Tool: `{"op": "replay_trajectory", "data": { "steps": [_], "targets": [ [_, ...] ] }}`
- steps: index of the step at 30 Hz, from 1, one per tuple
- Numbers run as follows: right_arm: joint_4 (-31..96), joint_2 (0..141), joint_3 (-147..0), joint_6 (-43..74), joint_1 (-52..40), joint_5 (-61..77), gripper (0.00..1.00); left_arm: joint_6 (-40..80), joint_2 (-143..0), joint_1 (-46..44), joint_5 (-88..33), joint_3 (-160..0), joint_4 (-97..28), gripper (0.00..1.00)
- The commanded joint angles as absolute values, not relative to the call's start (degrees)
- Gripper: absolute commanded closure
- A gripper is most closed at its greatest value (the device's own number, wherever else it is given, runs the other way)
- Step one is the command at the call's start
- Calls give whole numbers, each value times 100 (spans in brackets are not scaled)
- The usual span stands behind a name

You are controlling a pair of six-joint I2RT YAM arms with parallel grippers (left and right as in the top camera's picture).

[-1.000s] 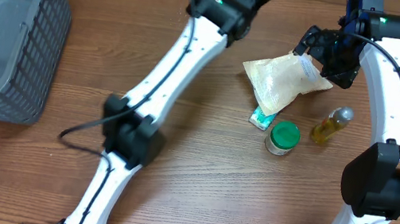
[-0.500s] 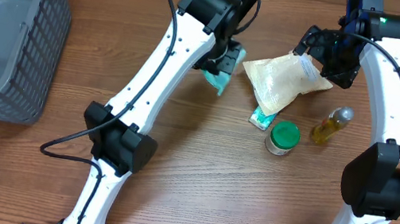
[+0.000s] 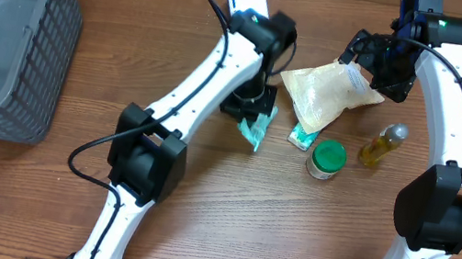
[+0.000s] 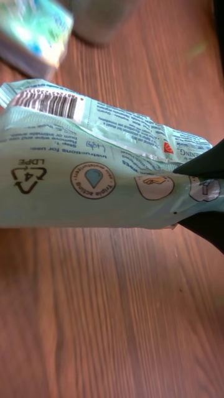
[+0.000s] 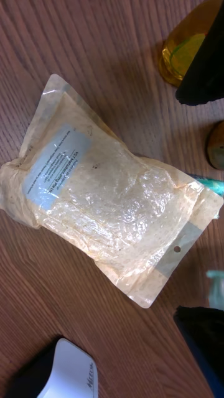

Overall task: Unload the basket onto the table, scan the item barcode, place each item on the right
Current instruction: 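Carry the wipes pack down and lower it near the jar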

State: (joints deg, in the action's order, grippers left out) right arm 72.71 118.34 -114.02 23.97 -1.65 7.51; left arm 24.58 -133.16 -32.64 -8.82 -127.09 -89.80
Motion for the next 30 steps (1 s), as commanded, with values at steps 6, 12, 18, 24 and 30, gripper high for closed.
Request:
{"op": "replay_trajectory", "data": {
  "steps": [6,12,18,24,30],
  "targets": [
    [7253,11797,-11559,2401,-185,777,0,2982,-13312,-3369,-998,-11349,-8110,95],
    [7253,11797,-11559,2401,-185,777,0,2980,-13312,-3374,-998,-10829,-7870,75],
    [7253,11797,-11559,2401,-185,777,0,2961,-13312,-3374,-998,-10759,-7859,27],
    [7253,11797,-11559,2401,-185,777,0,2849,-13312,-3367,-993,-10759,-7885,22],
    [7253,11797,-11559,2401,-185,777,0,2827,-13294,-3323,-998,-10842,-7935,17]
  ]
}}
